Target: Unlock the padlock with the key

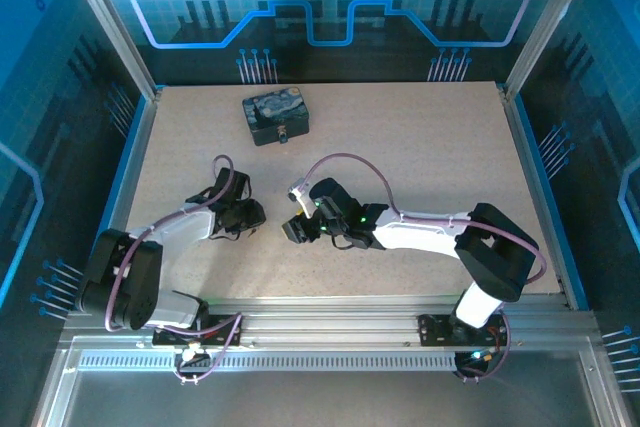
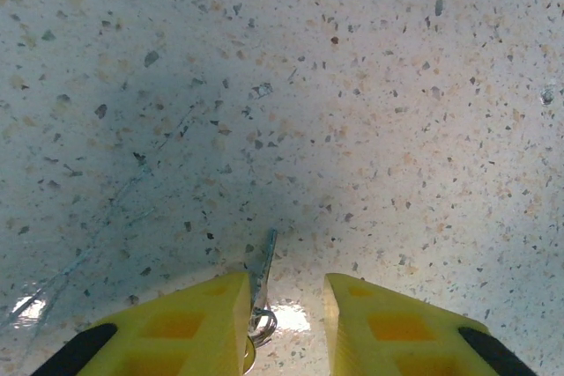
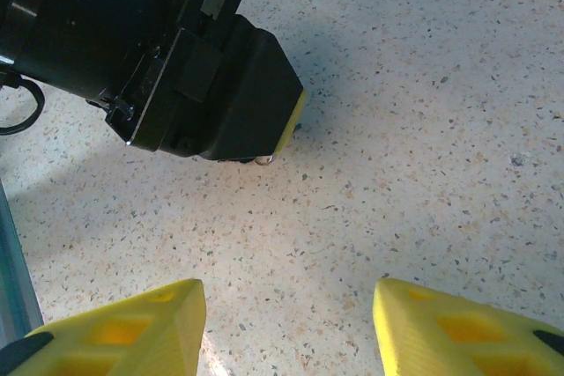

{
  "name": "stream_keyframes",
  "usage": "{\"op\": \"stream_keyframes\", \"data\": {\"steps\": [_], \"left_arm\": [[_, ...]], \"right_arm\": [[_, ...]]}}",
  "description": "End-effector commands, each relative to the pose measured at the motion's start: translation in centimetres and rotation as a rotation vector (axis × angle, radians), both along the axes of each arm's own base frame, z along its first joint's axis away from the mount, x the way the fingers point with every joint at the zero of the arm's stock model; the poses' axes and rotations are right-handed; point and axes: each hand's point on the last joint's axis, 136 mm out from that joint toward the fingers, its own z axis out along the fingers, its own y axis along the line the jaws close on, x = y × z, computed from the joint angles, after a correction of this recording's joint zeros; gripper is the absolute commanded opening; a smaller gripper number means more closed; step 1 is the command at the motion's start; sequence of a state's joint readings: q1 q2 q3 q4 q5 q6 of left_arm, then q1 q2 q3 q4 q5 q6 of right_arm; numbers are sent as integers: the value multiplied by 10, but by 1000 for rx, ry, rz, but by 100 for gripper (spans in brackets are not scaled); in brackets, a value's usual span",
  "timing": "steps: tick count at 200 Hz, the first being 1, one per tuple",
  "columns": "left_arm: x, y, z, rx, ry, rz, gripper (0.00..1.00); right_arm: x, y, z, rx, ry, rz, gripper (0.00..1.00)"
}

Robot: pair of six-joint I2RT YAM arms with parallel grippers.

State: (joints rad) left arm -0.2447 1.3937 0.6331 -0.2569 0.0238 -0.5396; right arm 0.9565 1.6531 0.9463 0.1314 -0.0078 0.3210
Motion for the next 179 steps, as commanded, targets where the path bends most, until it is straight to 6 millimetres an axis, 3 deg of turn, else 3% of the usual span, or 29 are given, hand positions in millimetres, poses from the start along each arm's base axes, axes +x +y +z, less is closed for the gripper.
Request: {"op": "stream_keyframes", "data": {"steps": [1,46,89,135,179], "left_arm": [[-1,0,1,4,22,-26,29],[-4,0,-8,8,53,-30,28],[-6,-1,-11,-1,68,-29,19],[-6,-4,-8,-10,62,-46,0],[-6,-8,-5,-21,49,-83,0]], "right_arm": [[-3,1,-1,-12,-11,9,53],[-2,1,-4,-18,-8,5,52],[-1,0,-6,-26,-10,2,51],[0,0,-9,-35,-9,-4,51],[8,-8,-12,-20,23,-39,49]]}}
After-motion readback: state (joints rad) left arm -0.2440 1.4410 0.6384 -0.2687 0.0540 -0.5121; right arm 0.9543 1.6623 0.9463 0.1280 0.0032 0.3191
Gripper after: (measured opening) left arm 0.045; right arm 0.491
